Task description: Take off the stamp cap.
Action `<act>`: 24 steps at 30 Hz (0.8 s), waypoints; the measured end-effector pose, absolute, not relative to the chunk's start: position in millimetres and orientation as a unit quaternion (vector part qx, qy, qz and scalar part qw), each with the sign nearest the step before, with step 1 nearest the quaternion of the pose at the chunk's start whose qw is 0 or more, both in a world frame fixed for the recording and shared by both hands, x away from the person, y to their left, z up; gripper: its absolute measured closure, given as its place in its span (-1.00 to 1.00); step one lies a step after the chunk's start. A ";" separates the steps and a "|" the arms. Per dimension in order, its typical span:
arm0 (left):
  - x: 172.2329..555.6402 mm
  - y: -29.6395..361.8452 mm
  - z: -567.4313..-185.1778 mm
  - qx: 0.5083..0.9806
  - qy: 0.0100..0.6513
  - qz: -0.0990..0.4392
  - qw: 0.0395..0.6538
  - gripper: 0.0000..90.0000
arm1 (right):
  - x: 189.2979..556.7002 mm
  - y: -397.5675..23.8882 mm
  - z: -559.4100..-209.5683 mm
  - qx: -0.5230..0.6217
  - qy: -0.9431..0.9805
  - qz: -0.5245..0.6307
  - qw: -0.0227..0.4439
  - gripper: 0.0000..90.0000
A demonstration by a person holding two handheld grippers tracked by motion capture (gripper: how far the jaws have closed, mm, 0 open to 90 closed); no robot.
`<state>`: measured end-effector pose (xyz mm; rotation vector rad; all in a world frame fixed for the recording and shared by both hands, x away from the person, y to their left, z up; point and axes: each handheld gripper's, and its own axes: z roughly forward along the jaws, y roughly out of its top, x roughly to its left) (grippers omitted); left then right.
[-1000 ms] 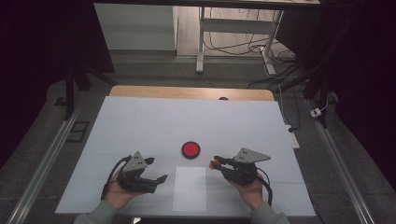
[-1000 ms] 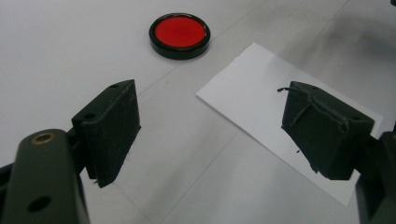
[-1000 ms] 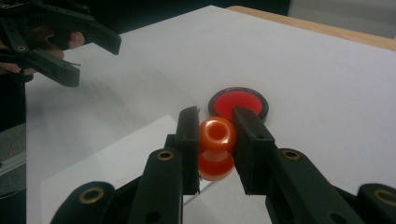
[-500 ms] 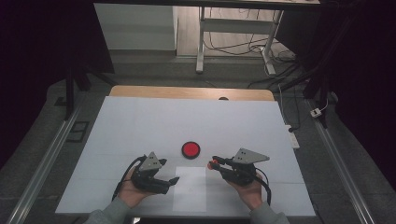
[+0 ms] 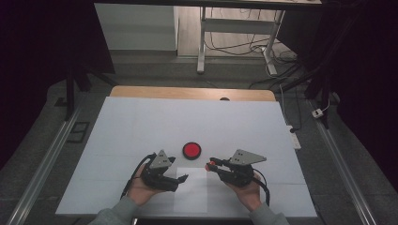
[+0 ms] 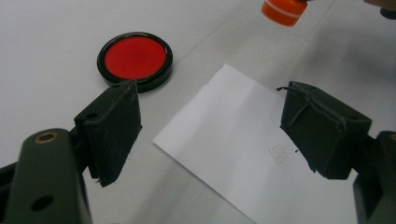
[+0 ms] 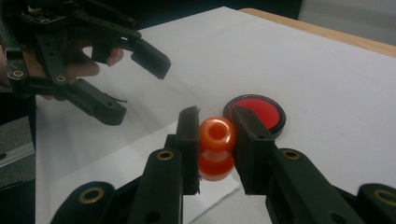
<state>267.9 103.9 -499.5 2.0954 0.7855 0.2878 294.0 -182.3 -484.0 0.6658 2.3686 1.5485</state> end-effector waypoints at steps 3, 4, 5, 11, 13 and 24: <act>269.3 100.4 -498.7 0.840 0.312 0.115 0.430 -0.54 | 293.7 -181.1 -484.5 0.225 0.811 0.527 0.116 0.60; 270.1 98.9 -498.8 0.840 0.311 0.115 0.429 -0.53 | 293.5 -180.9 -484.7 0.226 0.811 0.527 0.117 0.60; 270.8 97.6 -499.0 0.840 0.310 0.115 0.429 -0.53 | 293.3 -180.8 -484.7 0.226 0.811 0.527 0.117 0.61; 273.7 91.8 -498.9 0.842 0.304 0.115 0.430 -0.52 | 292.9 -181.5 -484.9 0.225 0.812 0.525 0.119 0.61; 274.4 89.9 -499.1 0.842 0.303 0.116 0.431 -0.51 | 292.5 -181.8 -484.9 0.225 0.813 0.524 0.119 0.60; 279.6 70.9 -498.8 0.850 0.287 0.109 0.429 -0.50 | 292.1 -183.6 -486.1 0.232 0.809 0.528 0.118 0.60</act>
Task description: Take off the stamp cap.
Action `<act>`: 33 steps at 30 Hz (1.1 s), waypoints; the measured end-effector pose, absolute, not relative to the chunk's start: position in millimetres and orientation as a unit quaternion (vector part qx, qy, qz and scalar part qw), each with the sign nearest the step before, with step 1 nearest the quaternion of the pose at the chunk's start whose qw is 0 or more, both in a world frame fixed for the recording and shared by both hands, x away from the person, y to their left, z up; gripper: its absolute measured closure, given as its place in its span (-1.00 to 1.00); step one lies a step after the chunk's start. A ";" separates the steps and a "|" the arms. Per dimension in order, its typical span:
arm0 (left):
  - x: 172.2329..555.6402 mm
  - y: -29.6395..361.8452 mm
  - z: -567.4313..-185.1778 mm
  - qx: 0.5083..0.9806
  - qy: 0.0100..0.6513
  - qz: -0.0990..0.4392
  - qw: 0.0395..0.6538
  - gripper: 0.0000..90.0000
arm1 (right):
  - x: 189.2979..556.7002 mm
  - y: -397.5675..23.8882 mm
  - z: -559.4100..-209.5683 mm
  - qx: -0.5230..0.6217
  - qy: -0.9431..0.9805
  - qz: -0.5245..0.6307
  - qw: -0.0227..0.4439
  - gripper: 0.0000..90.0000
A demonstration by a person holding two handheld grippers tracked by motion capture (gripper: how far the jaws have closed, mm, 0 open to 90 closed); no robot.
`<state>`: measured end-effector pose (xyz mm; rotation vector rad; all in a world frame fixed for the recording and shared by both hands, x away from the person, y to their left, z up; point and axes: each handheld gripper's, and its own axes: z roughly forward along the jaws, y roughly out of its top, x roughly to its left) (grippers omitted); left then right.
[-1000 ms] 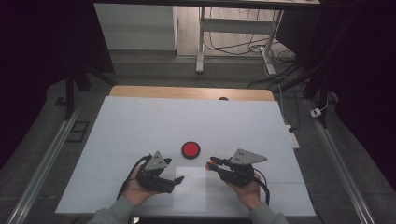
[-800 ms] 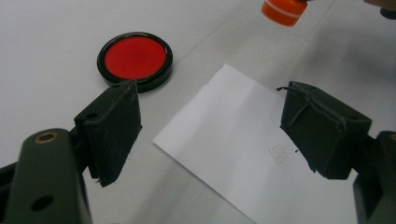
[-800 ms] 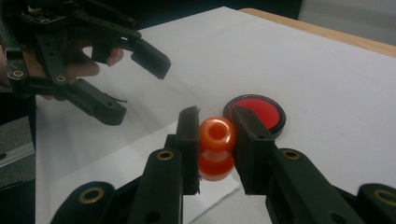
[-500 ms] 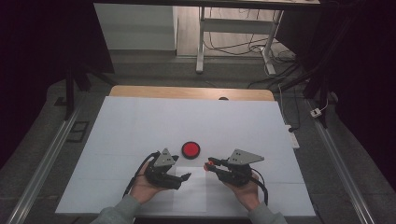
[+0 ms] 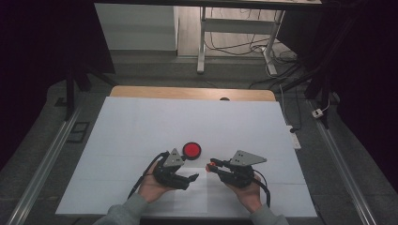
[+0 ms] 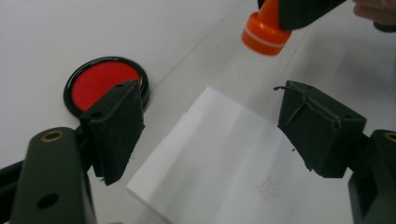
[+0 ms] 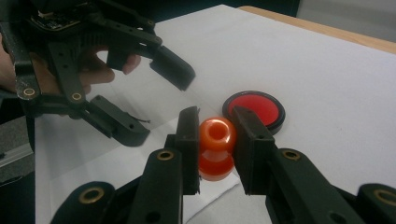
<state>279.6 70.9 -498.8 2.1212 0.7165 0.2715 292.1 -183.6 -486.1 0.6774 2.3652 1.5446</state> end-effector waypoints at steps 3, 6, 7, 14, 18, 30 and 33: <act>281.1 62.5 -498.2 0.855 0.278 0.106 0.425 -0.50 | 291.6 -182.7 -486.0 0.230 0.810 0.526 0.119 0.60; 282.2 56.6 -496.9 0.857 0.272 0.104 0.425 -0.50 | 291.1 -182.8 -486.1 0.229 0.811 0.524 0.120 0.60; 282.7 54.8 -496.6 0.858 0.270 0.104 0.424 -0.50 | 291.0 -183.0 -486.2 0.230 0.810 0.527 0.120 0.60; 285.4 43.6 -496.0 0.859 0.262 0.101 0.427 -0.50 | 291.1 -183.8 -485.4 0.230 0.809 0.527 0.122 0.60; 286.5 36.7 -499.4 0.864 0.254 0.095 0.424 -0.49 | 291.1 -183.4 -485.6 0.230 0.808 0.528 0.119 0.60; 287.7 30.6 -503.6 0.868 0.246 0.101 0.418 -0.39 | 289.8 -179.4 -488.0 0.225 0.813 0.523 0.118 0.60; 287.9 30.2 -504.3 0.869 0.246 0.104 0.416 -0.36 | 289.9 -178.5 -488.5 0.225 0.815 0.522 0.117 0.60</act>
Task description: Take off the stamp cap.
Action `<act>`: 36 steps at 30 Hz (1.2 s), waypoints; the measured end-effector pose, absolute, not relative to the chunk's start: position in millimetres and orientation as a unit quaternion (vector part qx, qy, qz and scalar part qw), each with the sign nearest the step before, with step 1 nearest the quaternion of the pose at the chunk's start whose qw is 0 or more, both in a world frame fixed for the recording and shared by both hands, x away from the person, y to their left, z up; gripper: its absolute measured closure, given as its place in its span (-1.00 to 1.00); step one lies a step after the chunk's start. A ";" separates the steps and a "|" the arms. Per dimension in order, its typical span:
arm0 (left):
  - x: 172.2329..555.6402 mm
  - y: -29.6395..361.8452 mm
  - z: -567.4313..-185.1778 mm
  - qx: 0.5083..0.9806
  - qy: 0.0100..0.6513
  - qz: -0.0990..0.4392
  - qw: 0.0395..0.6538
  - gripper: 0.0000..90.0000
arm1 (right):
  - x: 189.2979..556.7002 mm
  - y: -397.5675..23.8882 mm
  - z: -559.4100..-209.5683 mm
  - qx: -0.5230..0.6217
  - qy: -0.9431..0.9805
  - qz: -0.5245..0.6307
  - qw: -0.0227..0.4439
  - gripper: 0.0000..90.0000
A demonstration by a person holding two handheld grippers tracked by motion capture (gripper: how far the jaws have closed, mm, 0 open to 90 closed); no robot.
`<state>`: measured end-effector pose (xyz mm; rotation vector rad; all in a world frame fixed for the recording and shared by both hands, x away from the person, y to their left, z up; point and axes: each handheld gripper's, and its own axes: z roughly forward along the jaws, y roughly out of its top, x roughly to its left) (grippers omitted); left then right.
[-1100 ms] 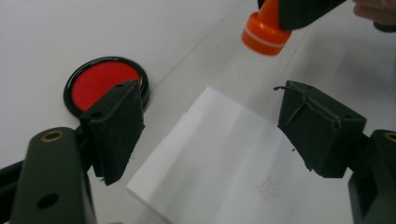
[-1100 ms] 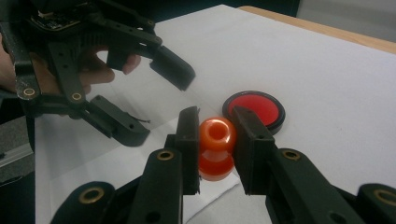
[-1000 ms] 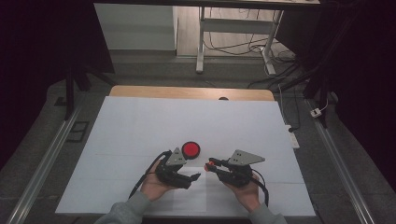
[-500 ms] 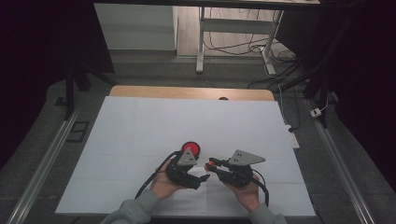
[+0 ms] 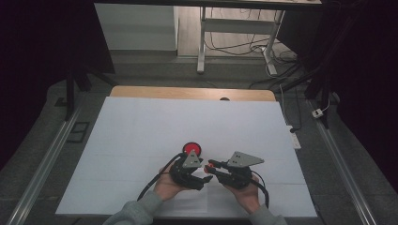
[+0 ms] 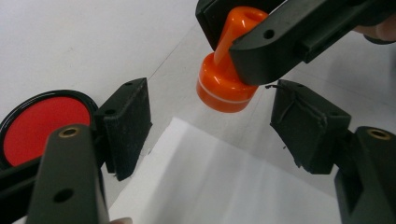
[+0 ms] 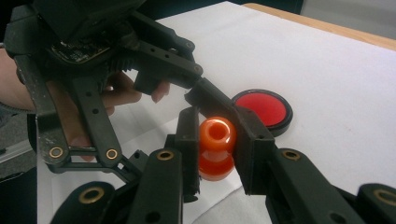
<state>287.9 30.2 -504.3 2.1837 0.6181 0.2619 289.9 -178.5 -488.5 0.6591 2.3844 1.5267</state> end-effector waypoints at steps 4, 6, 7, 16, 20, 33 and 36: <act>287.9 29.3 -505.3 0.870 0.245 0.105 0.415 -0.29 | 289.7 -177.7 -488.9 0.224 0.815 0.522 0.116 0.60; 288.0 29.2 -505.4 0.871 0.242 0.106 0.414 -0.26 | 289.4 -177.3 -488.8 0.223 0.815 0.523 0.116 0.60; 288.0 29.2 -505.5 0.871 0.242 0.106 0.414 -0.24 | 289.3 -177.2 -488.8 0.223 0.814 0.523 0.116 0.60; 288.7 28.5 -507.9 0.877 0.232 0.107 0.406 -0.05 | 289.0 -176.1 -489.2 0.224 0.813 0.526 0.111 0.60; 288.2 28.6 -507.7 0.879 0.225 0.109 0.406 0.05 | 289.1 -175.9 -489.3 0.224 0.813 0.526 0.110 0.60; 287.6 28.6 -507.5 0.877 0.223 0.112 0.411 0.29 | 289.8 -176.4 -489.8 0.227 0.810 0.530 0.107 0.60; 287.3 28.3 -507.6 0.877 0.220 0.112 0.412 0.34 | 289.6 -176.7 -489.4 0.228 0.809 0.530 0.108 0.60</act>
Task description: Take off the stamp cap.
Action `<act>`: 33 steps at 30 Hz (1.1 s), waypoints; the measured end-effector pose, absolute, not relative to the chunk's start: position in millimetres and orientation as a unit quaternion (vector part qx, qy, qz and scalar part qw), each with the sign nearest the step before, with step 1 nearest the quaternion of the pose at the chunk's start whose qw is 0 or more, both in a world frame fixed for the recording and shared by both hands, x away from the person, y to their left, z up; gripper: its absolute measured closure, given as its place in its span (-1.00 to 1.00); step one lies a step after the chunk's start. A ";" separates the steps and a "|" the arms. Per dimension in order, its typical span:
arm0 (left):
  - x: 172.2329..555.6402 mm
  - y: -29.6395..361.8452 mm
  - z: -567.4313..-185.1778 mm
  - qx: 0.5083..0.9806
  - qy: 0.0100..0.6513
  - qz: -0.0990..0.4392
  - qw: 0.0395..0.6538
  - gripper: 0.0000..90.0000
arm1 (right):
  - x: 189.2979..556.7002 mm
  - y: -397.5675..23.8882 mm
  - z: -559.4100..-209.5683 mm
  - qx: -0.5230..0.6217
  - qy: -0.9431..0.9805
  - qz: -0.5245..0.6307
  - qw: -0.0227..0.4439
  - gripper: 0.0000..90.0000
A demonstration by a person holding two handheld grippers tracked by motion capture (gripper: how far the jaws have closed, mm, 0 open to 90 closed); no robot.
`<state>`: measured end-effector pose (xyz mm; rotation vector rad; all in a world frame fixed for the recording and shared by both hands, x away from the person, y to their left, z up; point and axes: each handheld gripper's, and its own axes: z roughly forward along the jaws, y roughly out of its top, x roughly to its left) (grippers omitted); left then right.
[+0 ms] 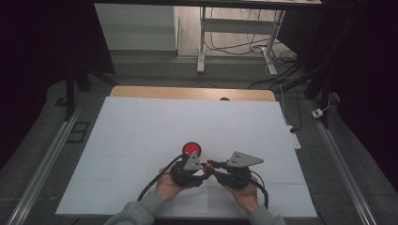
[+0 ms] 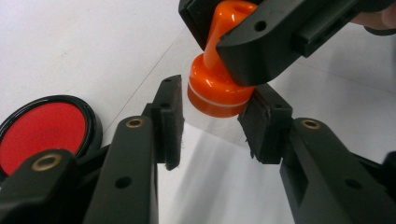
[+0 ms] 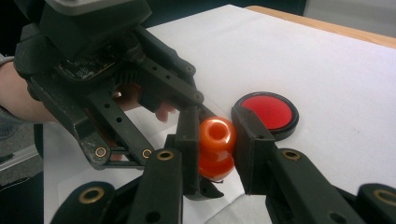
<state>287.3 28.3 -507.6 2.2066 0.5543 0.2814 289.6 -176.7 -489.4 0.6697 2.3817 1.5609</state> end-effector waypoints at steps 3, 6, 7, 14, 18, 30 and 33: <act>287.0 27.9 -507.9 0.877 0.219 0.111 0.413 0.39 | 289.6 -177.1 -489.4 0.228 0.809 0.531 0.109 0.60; 287.3 27.9 -508.0 0.878 0.219 0.109 0.412 0.41 | 289.6 -177.3 -489.5 0.229 0.808 0.532 0.109 0.60; 287.3 27.9 -508.1 0.878 0.219 0.108 0.412 0.41 | 289.6 -177.4 -489.7 0.229 0.808 0.532 0.109 0.60; 287.5 28.1 -508.4 0.876 0.221 0.104 0.415 0.43 | 289.2 -177.2 -490.4 0.231 0.805 0.535 0.111 0.61; 286.9 28.3 -508.0 0.878 0.218 0.110 0.411 0.44 | 288.5 -176.7 -490.1 0.229 0.806 0.534 0.114 0.61; 286.6 28.9 -508.5 0.879 0.217 0.111 0.410 0.45 | 287.7 -175.6 -490.2 0.227 0.805 0.534 0.119 0.61; 286.3 28.9 -509.0 0.878 0.217 0.113 0.410 0.45 | 286.4 -174.4 -489.7 0.226 0.807 0.531 0.127 0.61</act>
